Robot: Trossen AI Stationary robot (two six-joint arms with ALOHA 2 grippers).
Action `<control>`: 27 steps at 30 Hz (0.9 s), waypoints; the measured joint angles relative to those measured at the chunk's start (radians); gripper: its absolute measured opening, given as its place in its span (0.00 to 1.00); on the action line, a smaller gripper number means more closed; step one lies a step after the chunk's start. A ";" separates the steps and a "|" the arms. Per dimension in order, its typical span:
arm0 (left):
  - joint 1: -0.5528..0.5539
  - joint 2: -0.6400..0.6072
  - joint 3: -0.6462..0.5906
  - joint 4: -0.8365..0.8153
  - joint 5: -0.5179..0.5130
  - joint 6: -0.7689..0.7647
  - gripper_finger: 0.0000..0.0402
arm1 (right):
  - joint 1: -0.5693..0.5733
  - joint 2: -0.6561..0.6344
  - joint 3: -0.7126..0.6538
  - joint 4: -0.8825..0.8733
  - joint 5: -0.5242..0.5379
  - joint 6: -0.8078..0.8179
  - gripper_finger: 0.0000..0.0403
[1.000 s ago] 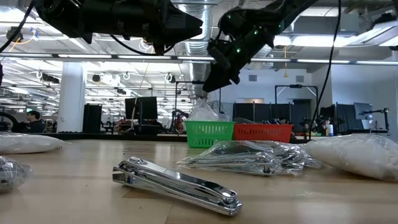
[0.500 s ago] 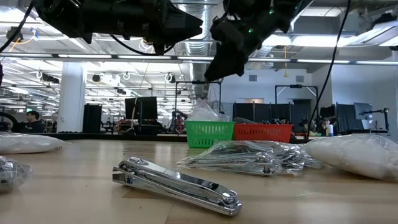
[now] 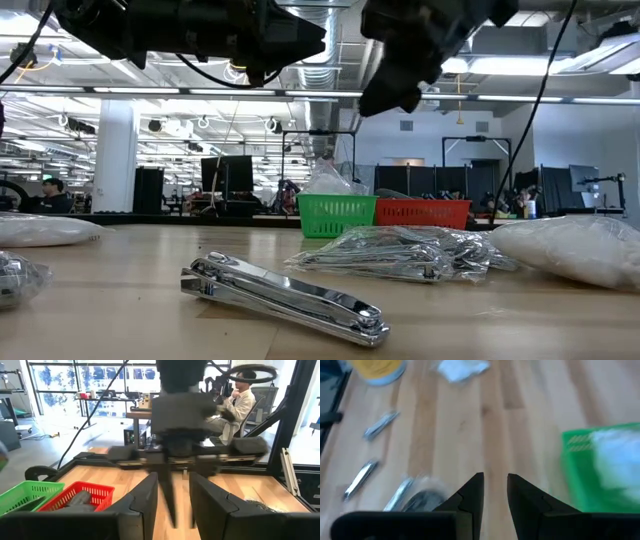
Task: Pick & Place Travel size toiletries
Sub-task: Put the white cotton pack into the left green bin
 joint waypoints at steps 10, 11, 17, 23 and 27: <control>0.000 0.000 0.000 0.000 0.007 0.000 0.26 | 0.164 0.000 0.000 -0.100 0.001 0.132 0.19; 0.000 0.000 0.000 0.000 0.007 0.000 0.26 | 0.179 0.000 0.000 -0.105 0.003 0.144 0.19; 0.000 0.000 0.000 -0.005 0.007 -0.057 0.26 | 0.271 0.000 0.000 -0.145 0.059 0.261 0.19; -0.021 0.000 0.000 -0.024 0.040 -0.060 0.26 | 0.362 0.001 0.001 -0.186 0.104 0.381 0.19; -0.036 0.000 0.000 -0.023 0.042 -0.060 0.26 | 0.422 0.001 0.001 -0.235 0.131 0.459 0.19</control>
